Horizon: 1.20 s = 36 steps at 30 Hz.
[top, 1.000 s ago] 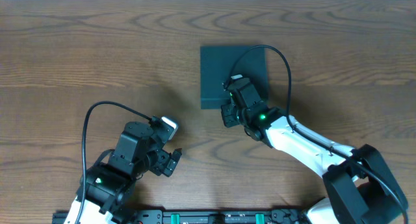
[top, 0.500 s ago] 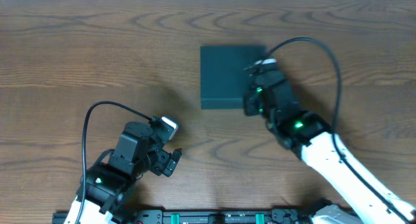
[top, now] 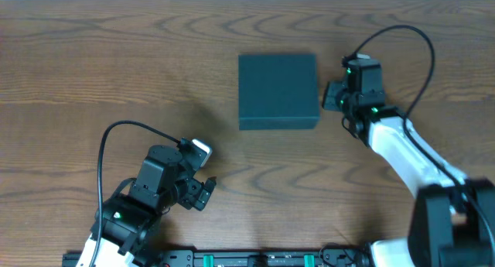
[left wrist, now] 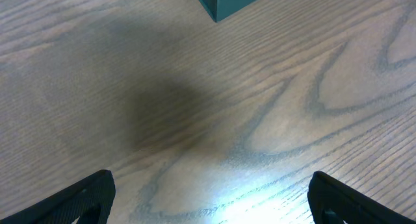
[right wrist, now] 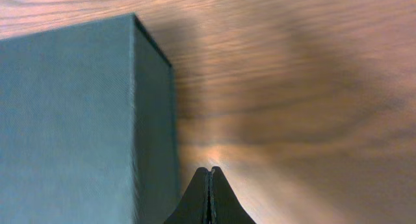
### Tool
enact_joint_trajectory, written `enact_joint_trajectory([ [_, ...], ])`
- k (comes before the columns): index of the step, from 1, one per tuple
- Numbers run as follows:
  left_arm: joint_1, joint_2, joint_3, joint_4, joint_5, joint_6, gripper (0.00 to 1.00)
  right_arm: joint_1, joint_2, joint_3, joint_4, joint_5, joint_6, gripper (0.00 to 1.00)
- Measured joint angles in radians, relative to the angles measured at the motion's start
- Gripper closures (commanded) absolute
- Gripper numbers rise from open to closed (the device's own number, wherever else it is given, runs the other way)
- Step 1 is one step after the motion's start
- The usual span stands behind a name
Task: Pack container
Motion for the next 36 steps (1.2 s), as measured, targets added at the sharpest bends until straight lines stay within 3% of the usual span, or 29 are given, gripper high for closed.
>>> enact_joint_trajectory([
  [7,0.0,0.0,0.0,0.0,0.0,0.0,0.05,0.0,0.154,0.115,0.02,-0.073,-0.003,0.99],
  [25,0.0,0.0,0.0,0.0,0.0,0.0,0.05,0.003,0.171,0.132,0.042,-0.203,0.002,0.98],
  [32,0.0,0.0,0.0,0.0,0.0,0.0,0.05,0.006,0.15,0.136,-0.063,0.002,-0.03,0.99],
  [36,0.0,0.0,0.0,0.0,0.0,0.0,0.05,0.005,0.008,0.135,-0.155,0.089,-0.118,0.99],
])
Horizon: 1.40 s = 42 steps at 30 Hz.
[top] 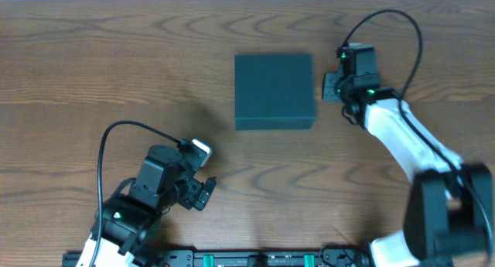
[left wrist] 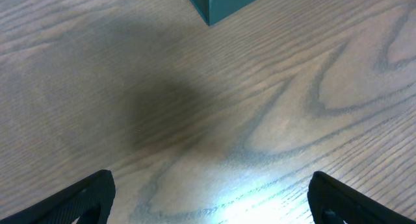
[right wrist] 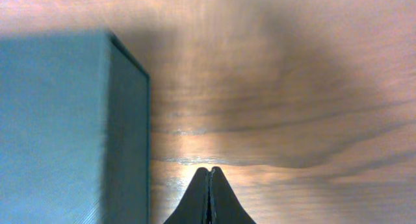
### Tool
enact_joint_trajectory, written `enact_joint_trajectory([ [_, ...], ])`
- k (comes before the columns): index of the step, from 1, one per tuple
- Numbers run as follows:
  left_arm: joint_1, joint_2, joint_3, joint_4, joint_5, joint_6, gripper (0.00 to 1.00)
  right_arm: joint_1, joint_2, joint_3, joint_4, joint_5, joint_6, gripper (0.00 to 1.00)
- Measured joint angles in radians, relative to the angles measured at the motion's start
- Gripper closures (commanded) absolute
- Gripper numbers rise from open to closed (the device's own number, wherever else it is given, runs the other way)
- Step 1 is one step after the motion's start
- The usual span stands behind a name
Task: Pack container
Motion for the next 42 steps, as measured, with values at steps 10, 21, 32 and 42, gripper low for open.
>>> enact_joint_trajectory([
  [10,0.0,0.0,0.0,0.0,0.0,0.0,0.05,-0.001,-0.642,-0.341,0.038,-0.082,-0.149,0.82],
  [21,0.0,0.0,0.0,-0.001,0.0,0.0,0.05,-0.12,-1.196,-0.739,0.183,-0.31,-0.177,0.01],
  [32,0.0,0.0,0.0,0.0,0.0,0.0,0.05,-0.147,-1.265,-0.985,0.648,-0.391,-0.177,0.01],
  [42,0.0,0.0,0.0,0.0,0.0,0.0,0.05,-0.147,-1.424,-1.053,0.557,-0.323,-0.177,0.01],
])
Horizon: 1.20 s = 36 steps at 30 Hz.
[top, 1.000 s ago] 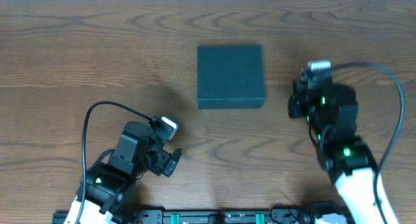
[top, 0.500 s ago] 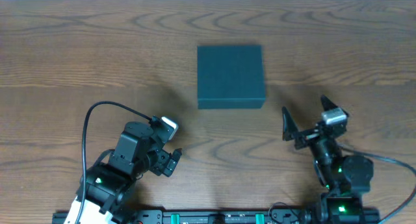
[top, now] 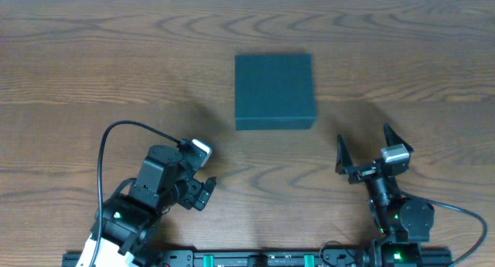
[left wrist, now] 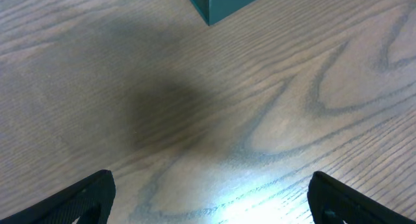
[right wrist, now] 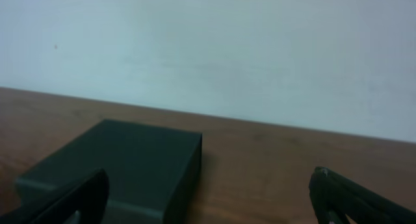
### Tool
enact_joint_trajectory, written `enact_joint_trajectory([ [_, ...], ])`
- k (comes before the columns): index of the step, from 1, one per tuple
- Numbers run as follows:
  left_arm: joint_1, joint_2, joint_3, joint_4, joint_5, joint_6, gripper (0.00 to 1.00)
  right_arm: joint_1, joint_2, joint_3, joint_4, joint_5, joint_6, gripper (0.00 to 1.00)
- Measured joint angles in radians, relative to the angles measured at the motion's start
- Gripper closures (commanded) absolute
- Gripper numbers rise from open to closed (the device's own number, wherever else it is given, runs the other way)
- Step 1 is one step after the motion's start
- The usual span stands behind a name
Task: Pack container
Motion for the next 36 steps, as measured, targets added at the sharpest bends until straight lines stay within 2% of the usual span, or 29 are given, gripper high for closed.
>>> enact_joint_trajectory([
  [10,0.0,0.0,0.0,0.0,0.0,0.0,0.05,0.0,-0.195,-0.003,-0.219,0.082,0.0,0.01],
  [16,0.0,0.0,0.0,0.0,0.0,0.0,0.05,0.0,-0.209,-0.003,-0.254,0.093,0.0,0.01],
  [19,0.0,0.0,0.0,0.0,0.0,0.0,0.05,0.0,-0.211,-0.003,-0.325,0.095,0.005,0.01],
  [24,0.0,0.0,-0.001,0.0,0.0,0.0,0.05,-0.001,-0.211,-0.003,-0.332,0.108,0.058,0.01],
  [36,0.0,0.0,-0.001,0.0,0.0,0.0,0.05,-0.004,-0.211,-0.003,-0.333,0.111,0.073,0.01],
])
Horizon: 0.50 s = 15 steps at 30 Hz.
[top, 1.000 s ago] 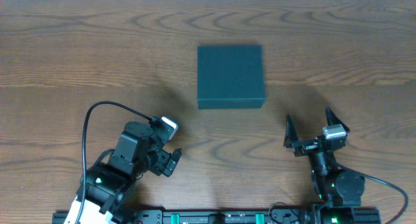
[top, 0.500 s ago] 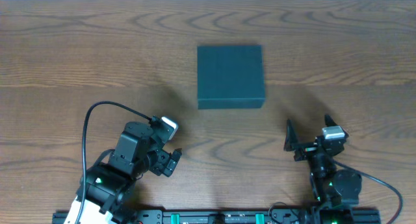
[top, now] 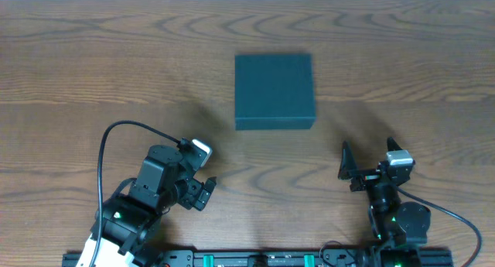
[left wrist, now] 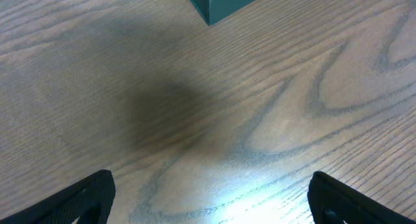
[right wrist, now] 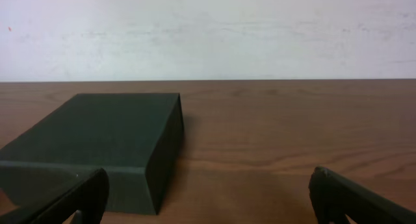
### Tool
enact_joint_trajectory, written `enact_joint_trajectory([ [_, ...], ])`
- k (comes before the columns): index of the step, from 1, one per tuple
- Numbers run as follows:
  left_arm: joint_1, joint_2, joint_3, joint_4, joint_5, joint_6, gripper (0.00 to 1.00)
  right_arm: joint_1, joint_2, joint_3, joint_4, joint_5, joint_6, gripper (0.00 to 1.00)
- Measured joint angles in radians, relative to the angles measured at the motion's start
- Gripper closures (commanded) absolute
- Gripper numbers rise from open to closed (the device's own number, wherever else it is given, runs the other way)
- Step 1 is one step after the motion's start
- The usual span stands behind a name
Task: Pack container
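A dark teal closed box (top: 274, 90) lies flat on the wooden table (top: 93, 58), a little back of the middle. Its near corner (left wrist: 224, 2) shows at the top of the left wrist view, and its top and side (right wrist: 110, 143) fill the lower left of the right wrist view. My left gripper (top: 203, 191) rests open near the front left, well away from the box. My right gripper (top: 367, 165) stands open at the front right, pointing level towards the box, with nothing between its fingers.
A pale wall (right wrist: 208, 29) rises behind the table's far edge. Black cables (top: 116, 135) loop from each arm near the front edge.
My right gripper has drawn slightly further back towards the front edge and levelled; the box looks a little lower in its view. The left arm and the box have not moved.
My right gripper was shut, low beside the box's right side. Then the box lay slightly further left with the shut gripper still beside it. After that the right arm was back at the front right with its gripper open, where it stays now. The left arm never moved.
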Motion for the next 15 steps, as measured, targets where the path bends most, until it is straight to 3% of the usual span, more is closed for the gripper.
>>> enact_joint_trajectory([
  [8,0.008,-0.026,-0.008,0.023,-0.024,0.018,0.05,0.0,0.0,0.0,0.0,0.0,0.0,0.01],
  [15,0.135,-0.335,-0.127,0.401,-0.076,0.041,0.04,0.0,0.0,0.0,0.0,0.001,0.0,0.01],
])
